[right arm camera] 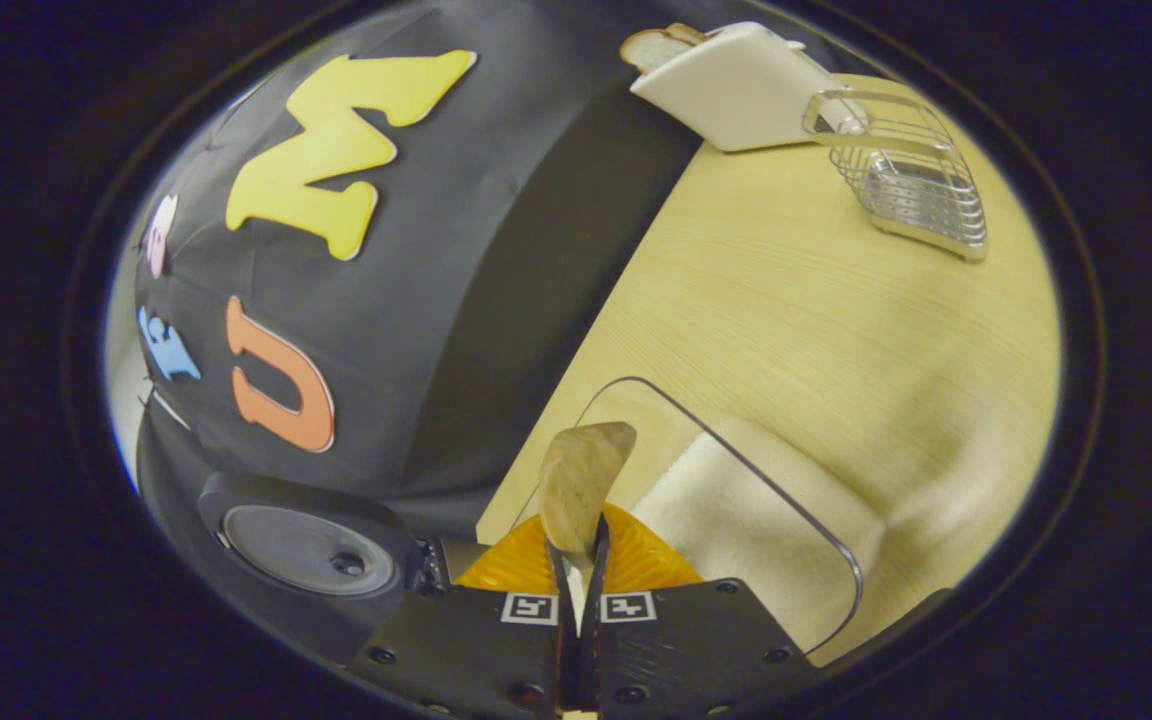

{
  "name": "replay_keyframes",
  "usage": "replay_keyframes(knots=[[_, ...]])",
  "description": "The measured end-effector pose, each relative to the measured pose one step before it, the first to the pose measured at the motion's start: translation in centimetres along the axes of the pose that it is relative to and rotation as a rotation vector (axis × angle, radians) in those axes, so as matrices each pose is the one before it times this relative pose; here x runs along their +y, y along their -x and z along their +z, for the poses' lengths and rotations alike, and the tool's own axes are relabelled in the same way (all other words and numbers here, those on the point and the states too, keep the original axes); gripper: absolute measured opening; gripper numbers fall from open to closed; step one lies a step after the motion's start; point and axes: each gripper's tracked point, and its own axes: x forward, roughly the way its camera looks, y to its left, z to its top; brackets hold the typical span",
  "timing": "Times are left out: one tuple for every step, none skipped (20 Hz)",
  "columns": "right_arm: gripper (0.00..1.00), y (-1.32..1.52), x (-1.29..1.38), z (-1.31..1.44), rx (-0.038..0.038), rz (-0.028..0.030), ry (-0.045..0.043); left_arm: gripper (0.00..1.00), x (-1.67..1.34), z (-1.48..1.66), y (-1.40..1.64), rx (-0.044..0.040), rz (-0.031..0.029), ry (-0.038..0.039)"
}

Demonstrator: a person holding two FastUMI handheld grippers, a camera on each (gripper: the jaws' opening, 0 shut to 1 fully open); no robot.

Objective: Close the left gripper, press the button to open the rice cooker; take a wooden spoon from the chopstick holder with the right hand, scoop a spoonful of rice and pour it into the rice cooker, then put the wooden spoon back into the chopstick holder.

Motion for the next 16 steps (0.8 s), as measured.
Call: replay_keyframes(knots=[[0.01,0.276,-0.118,0.457,-0.01387,0.00499,-0.04314,0.99,-0.071,-0.045,0.039,0.00031,0.00059,-0.00253],[0.01,0.188,0.108,0.431,-0.01185,0.00817,-0.03747,0.99,-0.072,-0.038,0.006,0.00204,-0.00125,-0.00302],[0.00,0.129,0.052,0.152,0.00064,0.01170,-0.02474,0.99,-0.134,0.045,0.021,-0.00083,-0.00330,-0.00184],[0.01,0.024,-0.074,0.052,-0.00283,0.00681,-0.01302,0.99,-0.125,0.034,-0.016,-0.00144,-0.00446,-0.00148],[0.01,0.297,-0.137,0.349,-0.00798,0.00118,-0.01097,0.99,-0.170,0.131,0.023,-0.00335,-0.00252,-0.00013],[0.01,0.307,-0.082,0.558,-0.01391,-0.00030,-0.01081,0.99,-0.288,0.045,0.088,-0.00144,-0.00281,-0.00173],[0.00,0.323,-0.107,0.613,-0.01884,-0.00034,-0.00037,0.99,-0.104,0.100,0.058,-0.00282,-0.00585,-0.00410],[0.01,0.328,-0.284,0.539,-0.02282,0.00220,-0.00099,0.99,-0.271,-0.017,0.065,-0.00126,-0.00524,-0.00348],[0.01,0.356,0.035,0.774,-0.02060,0.00783,-0.00805,0.99,-0.145,0.051,0.030,-0.00123,-0.00360,-0.00233],[0.01,0.539,0.096,0.113,0.00208,0.00529,-0.00202,0.99,-0.042,0.032,0.018,-0.00195,-0.00225,-0.00128],[0.01,0.246,0.112,0.500,-0.00450,0.00972,-0.01255,0.99,-0.116,0.021,0.016,-0.00093,-0.00283,-0.00127],[0.01,0.506,0.378,0.141,0.00205,0.00841,-0.01097,0.99,-0.050,0.046,0.014,-0.00118,-0.00198,-0.00035],[0.01,0.446,0.096,0.247,0.00156,0.00333,-0.00906,0.99,-0.058,-0.098,0.052,0.00163,-0.00107,0.00000],[0.01,0.398,0.189,0.150,0.00198,0.00772,-0.02101,0.99,0.015,-0.017,-0.001,0.00103,-0.00007,-0.00055],[0.01,0.375,0.249,0.206,0.00507,0.00870,-0.02601,0.99,0.023,0.021,0.067,-0.00015,0.00120,-0.00042],[0.01,0.524,0.246,0.205,0.00128,0.00832,-0.03601,0.99,0.056,-0.024,0.024,-0.00028,0.00049,-0.00011]])
